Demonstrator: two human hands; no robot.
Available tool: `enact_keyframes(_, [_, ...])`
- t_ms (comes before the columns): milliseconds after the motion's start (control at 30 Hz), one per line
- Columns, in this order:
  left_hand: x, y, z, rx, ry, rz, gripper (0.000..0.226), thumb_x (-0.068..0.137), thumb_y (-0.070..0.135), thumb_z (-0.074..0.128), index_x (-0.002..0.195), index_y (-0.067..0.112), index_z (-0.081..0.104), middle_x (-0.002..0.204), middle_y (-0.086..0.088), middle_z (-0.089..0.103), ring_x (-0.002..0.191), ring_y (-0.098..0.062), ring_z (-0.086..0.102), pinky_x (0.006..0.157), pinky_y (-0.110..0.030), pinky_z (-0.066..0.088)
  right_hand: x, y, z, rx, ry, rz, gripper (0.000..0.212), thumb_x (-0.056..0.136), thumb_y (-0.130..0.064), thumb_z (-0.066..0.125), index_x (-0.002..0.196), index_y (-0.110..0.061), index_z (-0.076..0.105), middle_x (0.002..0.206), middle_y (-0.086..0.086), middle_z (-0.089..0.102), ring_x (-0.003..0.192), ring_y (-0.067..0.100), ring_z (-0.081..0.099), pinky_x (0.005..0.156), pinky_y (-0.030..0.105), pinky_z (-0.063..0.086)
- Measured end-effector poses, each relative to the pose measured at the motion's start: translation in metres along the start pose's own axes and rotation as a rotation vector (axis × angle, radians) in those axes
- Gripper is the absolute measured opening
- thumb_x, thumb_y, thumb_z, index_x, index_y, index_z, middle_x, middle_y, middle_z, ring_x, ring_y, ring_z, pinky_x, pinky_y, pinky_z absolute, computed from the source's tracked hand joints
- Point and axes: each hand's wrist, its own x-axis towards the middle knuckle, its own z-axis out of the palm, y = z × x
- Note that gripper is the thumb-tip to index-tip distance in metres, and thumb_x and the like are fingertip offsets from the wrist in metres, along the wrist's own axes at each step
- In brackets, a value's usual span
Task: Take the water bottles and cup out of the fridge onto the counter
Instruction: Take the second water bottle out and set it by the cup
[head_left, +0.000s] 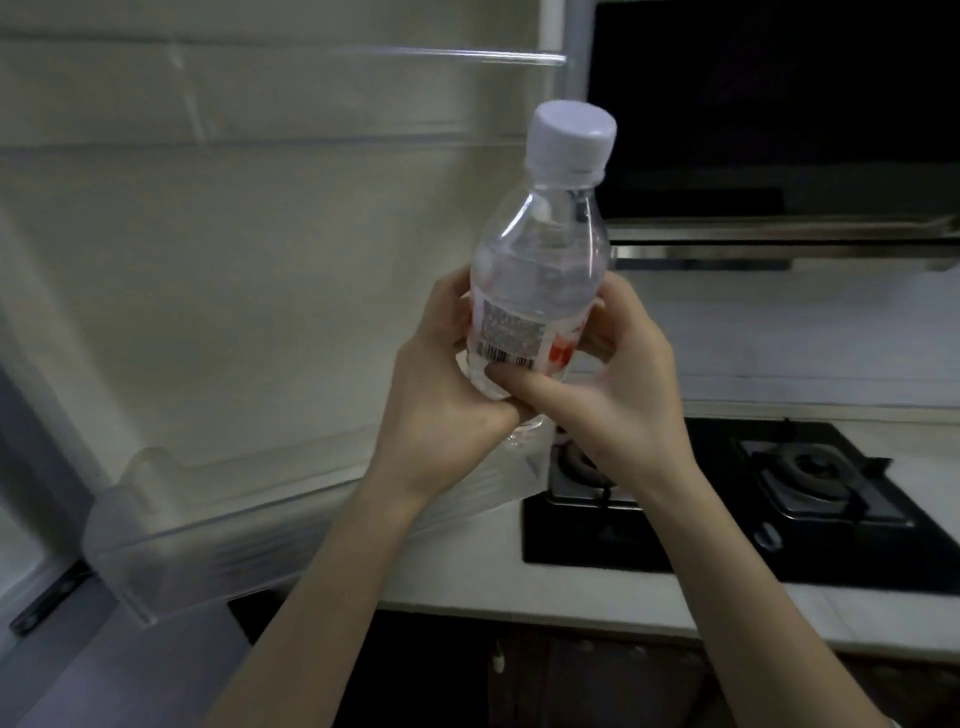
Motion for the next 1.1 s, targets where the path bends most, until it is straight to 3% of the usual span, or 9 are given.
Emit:
enact_keyframes(300, [-0.034, 0.022, 0.129, -0.159, -0.197, -0.042, 0.077, 0.052, 0.017, 0.086, 0.120, 0.018, 0.049, 0.105, 0.008, 0.066, 0.097, -0.008, 0.065, 0.077, -0.025, 0.054, -0.054, 0.018, -0.126, -0.146, 0.095, 0.141, 0.065, 0.061, -0.019, 0.086, 0.118, -0.016, 0.054, 0.100, -0.011, 0.068, 0.094, 0.002, 0.066, 0.080, 0.020, 0.052])
enact_keyframes(433, [-0.068, 0.025, 0.194, -0.196, -0.317, -0.108, 0.075, 0.049, 0.012, 0.083, 0.116, 0.021, 0.052, 0.101, 0.009, 0.068, 0.091, -0.008, 0.067, 0.073, -0.036, 0.057, -0.101, 0.032, -0.187, -0.163, 0.161, 0.263, 0.065, 0.061, -0.019, 0.086, 0.118, -0.017, 0.055, 0.105, -0.010, 0.068, 0.099, 0.006, 0.065, 0.081, 0.020, 0.050])
enact_keyframes(600, [-0.114, 0.044, 0.273, -0.264, -0.481, -0.183, 0.078, 0.051, 0.013, 0.084, 0.121, 0.022, 0.051, 0.107, 0.010, 0.067, 0.098, -0.007, 0.065, 0.081, -0.029, 0.054, -0.158, 0.041, -0.257, -0.218, 0.276, 0.395, 0.068, 0.059, -0.025, 0.086, 0.119, -0.020, 0.054, 0.108, -0.008, 0.067, 0.102, 0.009, 0.065, 0.084, 0.026, 0.051])
enact_keyframes(833, [-0.166, 0.070, 0.361, -0.309, -0.705, -0.212, 0.077, 0.053, 0.020, 0.084, 0.120, 0.027, 0.048, 0.109, 0.011, 0.065, 0.101, -0.006, 0.062, 0.086, -0.037, 0.054, -0.230, 0.044, -0.337, -0.303, 0.443, 0.543, 0.070, 0.060, -0.014, 0.087, 0.121, -0.020, 0.053, 0.109, -0.005, 0.068, 0.102, 0.010, 0.065, 0.089, 0.040, 0.053])
enact_keyframes(1100, [-0.217, 0.075, 0.446, -0.331, -0.979, -0.238, 0.076, 0.051, 0.029, 0.083, 0.118, 0.029, 0.049, 0.112, 0.005, 0.063, 0.100, -0.011, 0.064, 0.083, -0.040, 0.055, -0.298, 0.058, -0.394, -0.387, 0.655, 0.688, 0.075, 0.057, -0.012, 0.085, 0.124, -0.015, 0.052, 0.111, -0.007, 0.066, 0.104, 0.007, 0.063, 0.092, 0.034, 0.052])
